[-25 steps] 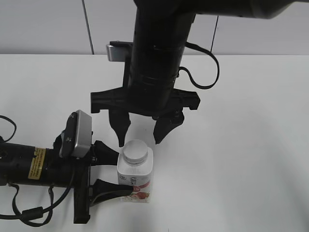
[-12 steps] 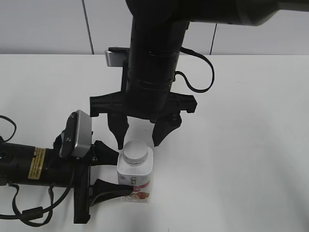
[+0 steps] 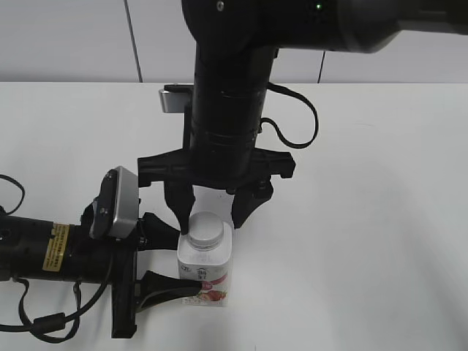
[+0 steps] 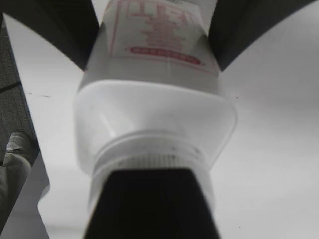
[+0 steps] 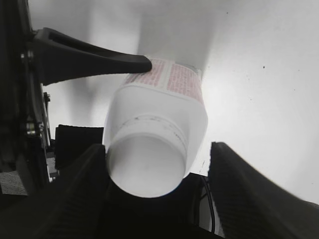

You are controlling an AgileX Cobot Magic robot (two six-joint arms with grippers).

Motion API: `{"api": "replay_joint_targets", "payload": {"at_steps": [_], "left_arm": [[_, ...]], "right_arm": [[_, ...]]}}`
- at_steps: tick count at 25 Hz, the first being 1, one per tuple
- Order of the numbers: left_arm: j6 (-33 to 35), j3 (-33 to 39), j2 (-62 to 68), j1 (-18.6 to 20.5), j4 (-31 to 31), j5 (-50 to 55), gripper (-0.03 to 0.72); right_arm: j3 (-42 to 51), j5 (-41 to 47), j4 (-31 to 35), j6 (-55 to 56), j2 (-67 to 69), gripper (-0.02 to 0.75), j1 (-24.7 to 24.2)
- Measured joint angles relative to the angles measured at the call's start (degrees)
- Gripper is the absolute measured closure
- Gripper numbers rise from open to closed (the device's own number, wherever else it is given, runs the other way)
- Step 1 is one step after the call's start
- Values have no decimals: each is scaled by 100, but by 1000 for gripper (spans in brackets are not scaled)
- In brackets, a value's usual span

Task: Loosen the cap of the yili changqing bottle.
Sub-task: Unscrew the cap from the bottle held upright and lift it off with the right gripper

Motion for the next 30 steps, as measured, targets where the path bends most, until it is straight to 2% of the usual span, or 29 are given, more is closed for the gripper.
{"api": "replay_joint_targets", "payload": {"at_steps": [16, 21, 26, 30], "left_arm": [[0, 0, 0, 0, -6, 11, 276], [5, -2, 0, 0, -11, 17, 276], [5, -2, 0, 0, -15, 17, 276], [5, -2, 0, 0, -15, 17, 276]], "right_arm": [[0, -6, 42, -104, 91, 269, 0], [0, -24, 64, -137, 91, 344, 4], [0, -31, 64, -224, 91, 344, 4], [0, -33, 64, -786, 91, 344, 4]]}}
